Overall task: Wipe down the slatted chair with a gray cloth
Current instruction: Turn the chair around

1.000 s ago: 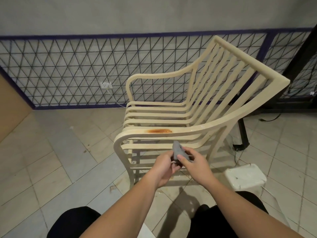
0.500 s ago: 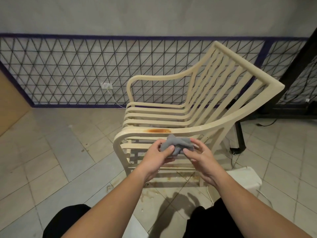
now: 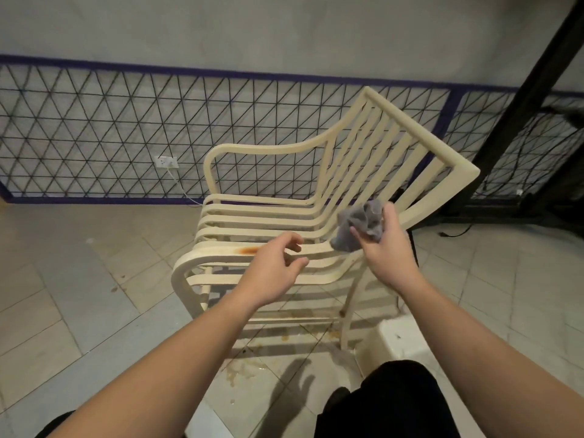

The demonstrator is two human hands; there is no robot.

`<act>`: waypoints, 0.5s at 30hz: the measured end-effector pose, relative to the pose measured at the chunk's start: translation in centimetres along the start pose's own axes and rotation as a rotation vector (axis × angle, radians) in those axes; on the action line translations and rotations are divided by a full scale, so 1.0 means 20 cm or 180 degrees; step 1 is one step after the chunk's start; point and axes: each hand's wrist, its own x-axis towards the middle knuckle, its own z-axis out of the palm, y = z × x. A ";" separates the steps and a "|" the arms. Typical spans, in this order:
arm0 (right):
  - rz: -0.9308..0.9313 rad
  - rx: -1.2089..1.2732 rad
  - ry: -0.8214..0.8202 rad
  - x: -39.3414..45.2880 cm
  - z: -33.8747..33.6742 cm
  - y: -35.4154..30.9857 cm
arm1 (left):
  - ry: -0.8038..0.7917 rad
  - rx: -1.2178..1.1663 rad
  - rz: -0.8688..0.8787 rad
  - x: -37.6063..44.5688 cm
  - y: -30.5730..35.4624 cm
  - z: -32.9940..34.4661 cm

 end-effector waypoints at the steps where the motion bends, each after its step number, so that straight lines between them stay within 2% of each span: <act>1: -0.0237 -0.0351 0.0069 0.05 -0.09 -0.03 | -0.0014 0.0234 0.0154 0.04 0.00 0.00; 3: -0.0682 -0.1010 0.0201 0.14 -0.29 -0.11 | -0.0090 0.0708 0.0396 0.11 0.02 0.01; 6: -0.1845 -0.2553 0.0558 0.26 -0.56 -0.16 | -0.0343 0.1282 0.0526 0.23 0.07 0.05; 7: -0.1982 -0.3099 0.0525 0.29 -0.62 -0.13 | -0.0501 0.1472 0.0507 0.27 0.08 0.07; 10: -0.1689 -0.4320 0.0020 0.26 -0.61 0.09 | -0.0991 0.2084 0.0225 0.36 0.07 0.13; 12: -0.1762 -0.4261 -0.0367 0.18 -0.49 0.28 | -0.1136 0.2331 0.0069 0.39 0.05 0.15; 15: -0.2076 -0.3782 -0.0659 0.07 -0.32 0.42 | -0.0942 0.2464 0.0147 0.40 0.01 0.16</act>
